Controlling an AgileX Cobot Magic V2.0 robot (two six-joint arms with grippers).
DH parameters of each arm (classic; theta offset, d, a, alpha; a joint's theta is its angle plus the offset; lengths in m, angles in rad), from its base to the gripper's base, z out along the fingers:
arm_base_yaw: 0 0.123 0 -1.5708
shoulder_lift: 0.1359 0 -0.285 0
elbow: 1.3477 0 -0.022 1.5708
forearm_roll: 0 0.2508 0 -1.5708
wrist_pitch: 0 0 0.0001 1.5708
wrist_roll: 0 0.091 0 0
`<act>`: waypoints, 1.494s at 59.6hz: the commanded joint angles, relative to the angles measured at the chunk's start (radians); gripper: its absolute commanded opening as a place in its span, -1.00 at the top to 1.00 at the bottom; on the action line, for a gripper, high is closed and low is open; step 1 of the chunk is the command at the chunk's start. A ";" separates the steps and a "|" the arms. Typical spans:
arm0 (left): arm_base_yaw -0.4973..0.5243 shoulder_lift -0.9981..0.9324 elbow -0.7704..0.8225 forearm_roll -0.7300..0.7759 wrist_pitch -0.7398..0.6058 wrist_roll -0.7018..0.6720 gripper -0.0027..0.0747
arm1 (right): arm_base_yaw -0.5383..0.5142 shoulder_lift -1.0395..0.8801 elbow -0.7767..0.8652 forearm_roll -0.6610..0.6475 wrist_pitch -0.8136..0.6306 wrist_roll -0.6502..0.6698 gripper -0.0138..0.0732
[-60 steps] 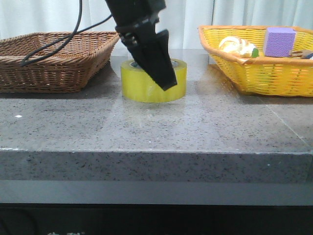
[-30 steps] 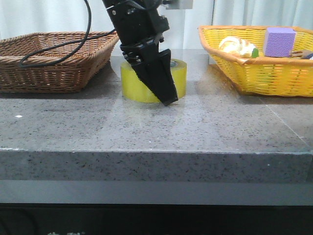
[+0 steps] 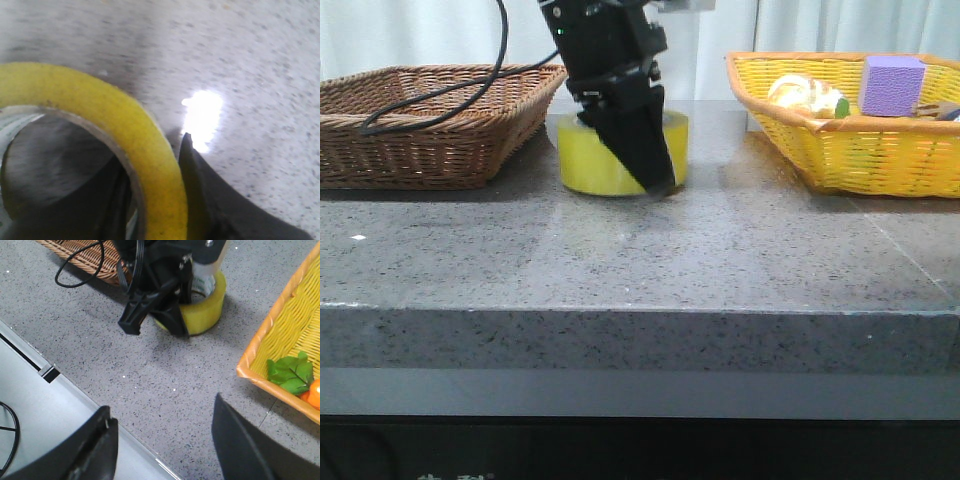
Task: Transfer tape with both arms
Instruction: 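Lift the tape roll with the left gripper over the brown basket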
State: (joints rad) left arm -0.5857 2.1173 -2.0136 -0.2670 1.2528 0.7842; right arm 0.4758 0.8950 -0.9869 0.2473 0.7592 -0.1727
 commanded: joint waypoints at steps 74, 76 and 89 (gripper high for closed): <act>0.262 -0.112 -0.231 0.377 0.030 -0.664 0.57 | -0.008 -0.004 -0.026 0.012 -0.067 0.000 -0.34; 0.274 -0.110 -0.214 0.370 0.030 -0.664 0.57 | -0.008 -0.004 -0.026 0.012 -0.067 0.000 -0.34; 0.308 -0.104 -0.121 0.334 0.005 -0.664 0.57 | -0.008 -0.004 -0.026 0.012 -0.067 0.000 -0.34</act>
State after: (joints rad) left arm -0.2811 2.0837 -2.1304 0.0799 1.2748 0.1280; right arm 0.4758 0.8950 -0.9869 0.2473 0.7592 -0.1727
